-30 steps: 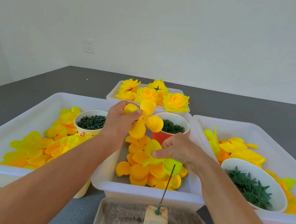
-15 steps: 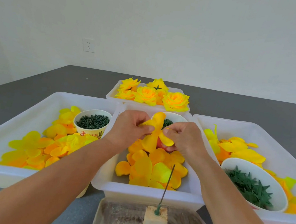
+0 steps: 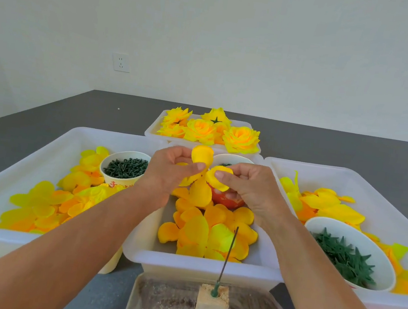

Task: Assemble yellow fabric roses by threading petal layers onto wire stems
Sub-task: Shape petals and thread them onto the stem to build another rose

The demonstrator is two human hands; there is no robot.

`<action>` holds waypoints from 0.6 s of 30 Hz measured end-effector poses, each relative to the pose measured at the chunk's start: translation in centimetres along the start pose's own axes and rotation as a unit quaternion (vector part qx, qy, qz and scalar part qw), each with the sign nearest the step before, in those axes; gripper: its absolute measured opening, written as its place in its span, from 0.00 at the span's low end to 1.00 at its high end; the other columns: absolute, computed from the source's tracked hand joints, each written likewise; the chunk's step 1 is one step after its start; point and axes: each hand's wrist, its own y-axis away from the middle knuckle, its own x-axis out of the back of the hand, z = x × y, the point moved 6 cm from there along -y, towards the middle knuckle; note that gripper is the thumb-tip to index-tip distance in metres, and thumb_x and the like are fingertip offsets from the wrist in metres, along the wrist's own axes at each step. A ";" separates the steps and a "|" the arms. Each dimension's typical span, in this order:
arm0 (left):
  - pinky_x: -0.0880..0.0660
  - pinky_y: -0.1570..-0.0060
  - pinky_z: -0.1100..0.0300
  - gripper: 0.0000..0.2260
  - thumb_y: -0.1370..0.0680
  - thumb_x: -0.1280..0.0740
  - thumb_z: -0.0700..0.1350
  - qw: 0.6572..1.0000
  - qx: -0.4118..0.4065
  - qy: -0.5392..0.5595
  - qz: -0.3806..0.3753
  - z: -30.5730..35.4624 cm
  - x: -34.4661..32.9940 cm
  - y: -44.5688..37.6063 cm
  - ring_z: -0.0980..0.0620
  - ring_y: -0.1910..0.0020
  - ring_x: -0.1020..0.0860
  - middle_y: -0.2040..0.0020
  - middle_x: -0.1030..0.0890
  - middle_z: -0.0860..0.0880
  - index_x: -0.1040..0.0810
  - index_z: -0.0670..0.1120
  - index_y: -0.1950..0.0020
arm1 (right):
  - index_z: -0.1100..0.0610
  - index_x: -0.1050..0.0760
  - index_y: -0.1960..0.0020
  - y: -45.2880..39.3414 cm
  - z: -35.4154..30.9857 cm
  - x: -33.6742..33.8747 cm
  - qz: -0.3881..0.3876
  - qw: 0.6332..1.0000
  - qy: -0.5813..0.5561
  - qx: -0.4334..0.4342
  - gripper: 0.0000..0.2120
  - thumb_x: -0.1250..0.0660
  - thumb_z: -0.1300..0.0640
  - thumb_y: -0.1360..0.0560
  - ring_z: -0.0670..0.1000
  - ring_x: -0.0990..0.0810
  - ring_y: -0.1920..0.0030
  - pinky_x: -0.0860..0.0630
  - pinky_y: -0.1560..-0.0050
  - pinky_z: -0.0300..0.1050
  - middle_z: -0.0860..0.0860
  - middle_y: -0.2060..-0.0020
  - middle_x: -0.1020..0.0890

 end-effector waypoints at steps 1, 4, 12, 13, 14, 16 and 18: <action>0.25 0.58 0.52 0.05 0.27 0.30 0.37 1.000 -0.012 0.018 0.007 0.2 0.1 0.0 0.45 0.57 0.23 0.55 0.20 0.42 0.22 0.44 0.54 | 0.57 0.19 0.54 -0.1 0.3 -0.1 -0.012 0.999 -0.018 -0.029 0.04 0.29 0.58 0.28 0.48 0.18 0.61 0.21 0.58 0.43 0.55 0.59 0.15; 0.26 0.61 0.56 0.06 0.27 0.31 0.34 0.998 -0.037 0.049 -0.001 0.6 0.0 0.1 0.47 0.60 0.23 0.59 0.20 0.45 0.23 0.45 0.57 | 0.53 0.20 0.56 -0.1 1.0 -0.2 -0.023 0.995 -0.053 -0.083 0.02 0.31 0.59 0.26 0.48 0.19 0.58 0.21 0.56 0.44 0.52 0.58 0.16; 0.24 0.60 0.57 0.07 0.32 0.26 0.38 0.997 0.000 -0.038 -0.068 -0.2 -1.0 0.3 0.49 0.61 0.22 0.60 0.19 0.44 0.21 0.42 0.56 | 0.60 0.19 0.59 -0.2 0.6 0.6 0.054 0.995 0.087 -0.017 0.07 0.25 0.57 0.32 0.52 0.21 0.63 0.22 0.55 0.50 0.58 0.62 0.17; 0.24 0.60 0.56 0.08 0.32 0.25 0.39 0.996 0.004 -0.045 -0.078 -0.3 -1.1 0.4 0.49 0.61 0.21 0.59 0.18 0.43 0.20 0.40 0.55 | 0.62 0.19 0.60 -0.2 0.6 0.8 0.062 0.994 0.088 -0.011 0.10 0.24 0.56 0.33 0.52 0.22 0.65 0.22 0.57 0.49 0.58 0.64 0.17; 0.24 0.59 0.55 0.10 0.31 0.26 0.40 0.995 0.006 -0.050 -0.085 -0.4 -1.2 0.4 0.48 0.61 0.21 0.59 0.18 0.41 0.20 0.37 0.54 | 0.63 0.20 0.62 -0.1 0.5 0.9 0.069 0.994 0.090 -0.007 0.12 0.23 0.55 0.34 0.51 0.23 0.67 0.24 0.60 0.48 0.58 0.67 0.18; 0.25 0.57 0.54 0.10 0.31 0.26 0.40 0.994 0.010 -0.055 -0.090 -0.4 -1.2 0.4 0.48 0.61 0.21 0.58 0.18 0.40 0.20 0.36 0.54 | 0.65 0.21 0.62 0.0 0.4 0.8 0.069 0.994 0.089 -0.004 0.14 0.23 0.55 0.35 0.50 0.25 0.68 0.26 0.61 0.47 0.59 0.68 0.20; 0.24 0.59 0.55 0.05 0.30 0.27 0.38 0.995 0.009 -0.040 -0.086 -0.3 -1.2 0.5 0.50 0.63 0.21 0.62 0.18 0.43 0.20 0.40 0.57 | 0.66 0.21 0.61 -0.1 0.5 0.7 0.060 0.996 0.065 -0.008 0.14 0.24 0.54 0.33 0.52 0.25 0.66 0.26 0.60 0.47 0.64 0.64 0.19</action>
